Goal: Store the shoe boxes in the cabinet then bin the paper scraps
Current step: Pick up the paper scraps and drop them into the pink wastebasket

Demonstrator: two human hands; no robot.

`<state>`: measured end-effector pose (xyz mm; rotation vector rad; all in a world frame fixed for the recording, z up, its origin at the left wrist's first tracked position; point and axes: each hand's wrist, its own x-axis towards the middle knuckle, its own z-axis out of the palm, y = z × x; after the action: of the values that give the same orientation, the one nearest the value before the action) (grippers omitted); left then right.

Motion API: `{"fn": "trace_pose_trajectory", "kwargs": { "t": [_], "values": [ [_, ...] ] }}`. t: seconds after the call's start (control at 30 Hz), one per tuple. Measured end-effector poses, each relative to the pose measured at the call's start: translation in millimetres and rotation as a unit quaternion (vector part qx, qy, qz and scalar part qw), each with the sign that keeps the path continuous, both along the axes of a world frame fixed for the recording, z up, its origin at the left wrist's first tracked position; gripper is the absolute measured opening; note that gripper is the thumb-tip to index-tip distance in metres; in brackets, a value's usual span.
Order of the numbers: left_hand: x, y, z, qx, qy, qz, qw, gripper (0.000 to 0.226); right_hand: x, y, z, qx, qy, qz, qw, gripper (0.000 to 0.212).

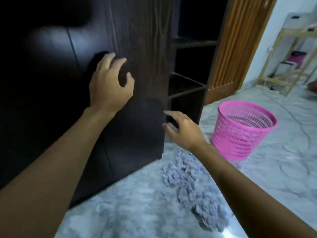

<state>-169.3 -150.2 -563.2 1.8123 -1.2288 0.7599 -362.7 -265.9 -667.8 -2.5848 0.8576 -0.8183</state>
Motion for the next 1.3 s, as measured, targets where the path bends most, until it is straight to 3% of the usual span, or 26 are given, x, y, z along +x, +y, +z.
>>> {"fn": "trace_pose_trajectory", "kwargs": {
  "t": [0.1,0.2,0.33,0.47,0.6,0.7,0.83,0.97,1.13,1.3],
  "values": [
    [-55.0,-48.3,-84.8,0.091,0.144,-0.107,0.980,0.039,-62.0,-26.7,-81.4,0.037,0.042,-0.065,0.996,0.046],
    [-109.2,-92.7,-167.6,0.229,0.264,-0.167,0.922,0.037,-115.2,-50.5,-148.0,0.065,0.047,-0.090,0.993,0.039],
    [-165.2,-132.7,-258.0,0.378,0.358,-0.159,0.839,0.050,-164.1,-69.7,-221.5,0.112,0.065,-0.126,0.984,0.037],
    [-188.7,-156.6,-345.3,0.497,0.372,-0.113,0.775,0.063,-175.7,-77.3,-295.8,0.162,0.110,-0.169,0.966,0.047],
    [-195.2,-155.5,-423.8,0.560,0.349,-0.075,0.748,0.073,-189.1,-58.0,-365.1,0.228,0.203,-0.215,0.928,0.081],
    [-205.5,-144.1,-472.2,0.551,0.319,-0.086,0.766,0.077,-210.8,-41.4,-407.5,0.229,0.255,-0.242,0.908,0.093],
    [-229.0,-118.5,-517.7,0.496,0.244,-0.189,0.811,0.069,-231.7,-31.5,-443.2,0.196,0.287,-0.238,0.907,0.096],
    [-243.8,-97.1,-554.4,0.505,0.136,-0.264,0.810,0.072,-236.9,-30.3,-462.7,0.189,0.256,-0.222,0.922,0.081],
    [-252.4,-91.7,-577.3,0.516,0.080,-0.252,0.815,0.066,-234.0,-34.3,-479.2,0.100,0.140,-0.237,0.956,0.049],
    [-258.6,-97.5,-583.1,0.500,0.086,-0.228,0.831,0.055,-226.1,-36.8,-478.2,0.169,0.075,-0.209,0.960,0.028]
  ]
}}
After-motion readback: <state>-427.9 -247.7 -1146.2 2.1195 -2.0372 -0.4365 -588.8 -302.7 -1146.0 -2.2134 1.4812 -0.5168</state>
